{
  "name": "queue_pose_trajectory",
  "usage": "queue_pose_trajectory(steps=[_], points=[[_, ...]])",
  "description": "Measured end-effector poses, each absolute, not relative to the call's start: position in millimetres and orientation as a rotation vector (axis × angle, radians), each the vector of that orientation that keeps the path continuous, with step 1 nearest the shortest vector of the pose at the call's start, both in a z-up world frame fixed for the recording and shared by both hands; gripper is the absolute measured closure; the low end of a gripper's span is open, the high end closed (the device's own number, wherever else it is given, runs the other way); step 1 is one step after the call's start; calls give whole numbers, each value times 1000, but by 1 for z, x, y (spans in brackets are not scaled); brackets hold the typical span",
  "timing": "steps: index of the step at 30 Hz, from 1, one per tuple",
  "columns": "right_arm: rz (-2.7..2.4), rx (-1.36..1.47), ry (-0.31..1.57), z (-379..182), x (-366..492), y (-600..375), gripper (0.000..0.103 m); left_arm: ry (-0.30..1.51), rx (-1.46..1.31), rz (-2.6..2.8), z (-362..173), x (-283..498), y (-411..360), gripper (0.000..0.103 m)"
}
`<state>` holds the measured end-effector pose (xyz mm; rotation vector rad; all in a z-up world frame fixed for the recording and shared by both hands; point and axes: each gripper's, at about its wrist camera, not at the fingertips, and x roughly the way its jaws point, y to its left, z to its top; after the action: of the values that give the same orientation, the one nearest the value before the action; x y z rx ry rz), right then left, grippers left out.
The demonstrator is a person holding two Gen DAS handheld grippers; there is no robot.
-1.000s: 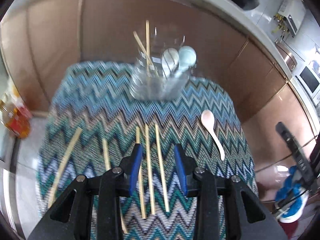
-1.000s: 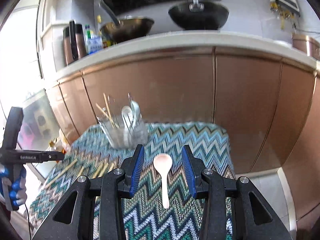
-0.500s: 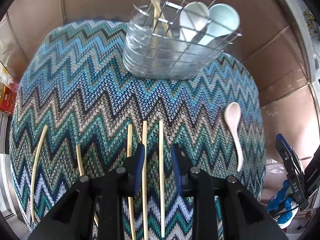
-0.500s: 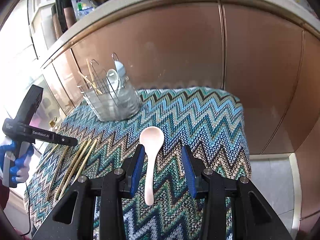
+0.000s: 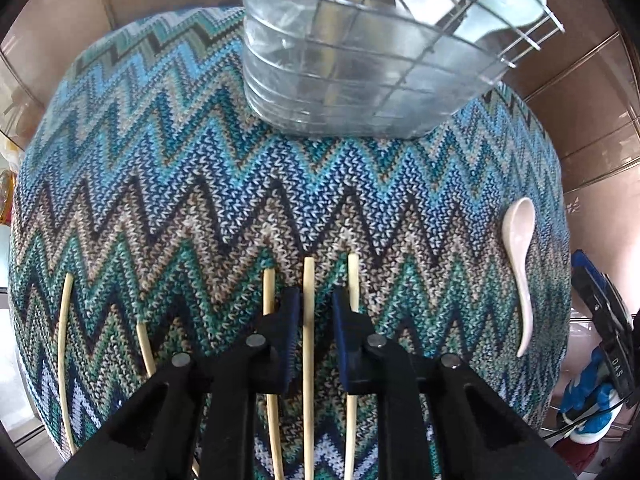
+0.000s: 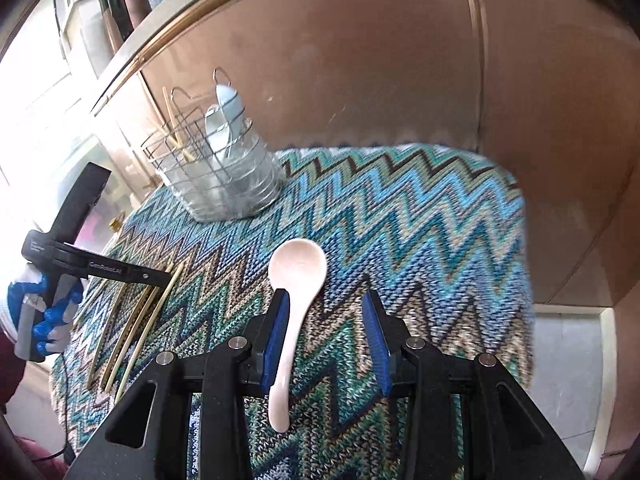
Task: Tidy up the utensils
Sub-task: 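Close the left tool on a chopstick while the right tool grasps the pink spoon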
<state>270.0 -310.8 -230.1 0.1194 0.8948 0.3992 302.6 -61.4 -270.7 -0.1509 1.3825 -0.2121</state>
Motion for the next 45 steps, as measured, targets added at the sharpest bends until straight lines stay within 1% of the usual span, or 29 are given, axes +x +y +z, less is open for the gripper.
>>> queue_pose_trajectory(steps=[4, 6, 8, 13, 15, 17, 21, 25, 33, 41, 45], points=[[467, 147, 973, -242, 299, -309, 69, 1386, -147, -228, -276, 309, -70, 88], [480, 153, 1006, -247, 314, -309, 71, 1391, -159, -235, -278, 313, -68, 90], [504, 167, 1040, -253, 330, -308, 73, 1395, -178, -237, -279, 316, -64, 93], [573, 164, 1099, -262, 355, -300, 77, 1398, -193, -246, -282, 323, -43, 95], [597, 142, 1119, -266, 363, -294, 81, 1396, -188, -249, -282, 321, -33, 95], [610, 116, 1139, -268, 368, -288, 91, 1393, -176, -248, -284, 323, -33, 97], [623, 70, 1145, -268, 371, -279, 96, 1389, -171, -247, -284, 323, -35, 98], [605, 32, 1114, -256, 358, -276, 96, 1386, -167, -236, -281, 316, -41, 99], [521, -2, 1016, -222, 304, -276, 96, 1304, -190, -240, -255, 288, -41, 99], [465, 8, 918, -186, 254, -285, 96, 1236, -227, -284, -220, 256, -32, 99], [441, -1, 859, -164, 235, -287, 96, 1167, -250, -308, -191, 242, -20, 99]])
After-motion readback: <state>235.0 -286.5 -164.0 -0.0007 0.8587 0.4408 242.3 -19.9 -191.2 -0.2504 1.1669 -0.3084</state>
